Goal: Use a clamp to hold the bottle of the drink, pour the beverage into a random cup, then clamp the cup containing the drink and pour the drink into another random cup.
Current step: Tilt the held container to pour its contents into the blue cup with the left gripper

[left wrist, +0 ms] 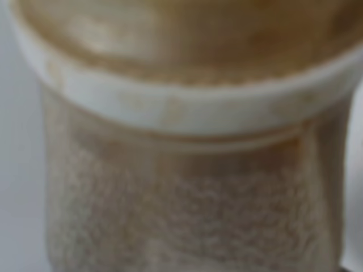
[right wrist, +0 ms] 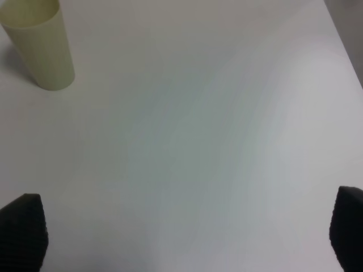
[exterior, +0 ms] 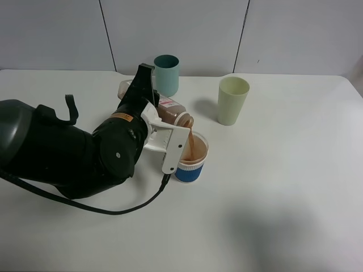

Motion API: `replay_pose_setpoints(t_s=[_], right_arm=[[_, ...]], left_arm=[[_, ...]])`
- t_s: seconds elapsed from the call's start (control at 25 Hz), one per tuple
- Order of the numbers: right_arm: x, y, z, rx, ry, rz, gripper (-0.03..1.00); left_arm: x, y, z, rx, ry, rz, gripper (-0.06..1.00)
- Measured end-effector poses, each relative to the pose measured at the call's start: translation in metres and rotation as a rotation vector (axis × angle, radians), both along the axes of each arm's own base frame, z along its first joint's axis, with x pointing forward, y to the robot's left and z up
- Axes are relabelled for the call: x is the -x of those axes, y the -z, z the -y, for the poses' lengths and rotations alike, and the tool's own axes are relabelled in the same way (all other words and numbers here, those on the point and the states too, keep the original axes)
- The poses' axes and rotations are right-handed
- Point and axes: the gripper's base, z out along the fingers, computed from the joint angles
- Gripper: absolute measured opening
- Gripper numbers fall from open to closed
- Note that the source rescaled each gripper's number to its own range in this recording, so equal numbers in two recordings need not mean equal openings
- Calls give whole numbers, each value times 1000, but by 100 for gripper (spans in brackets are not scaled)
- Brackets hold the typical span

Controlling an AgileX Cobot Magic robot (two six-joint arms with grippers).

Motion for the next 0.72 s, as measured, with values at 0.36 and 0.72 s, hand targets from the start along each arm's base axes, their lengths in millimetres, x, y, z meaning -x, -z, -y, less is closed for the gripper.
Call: replay_pose_setpoints(t_s=[0.36,0.72], right_arm=[[0,0,0,0,0,0,100],[0,0,0,0,0,0,100]], left_arm=[[0,0,0,-7,1,2,5],[0,-1,-1,-10,-4,13,5]])
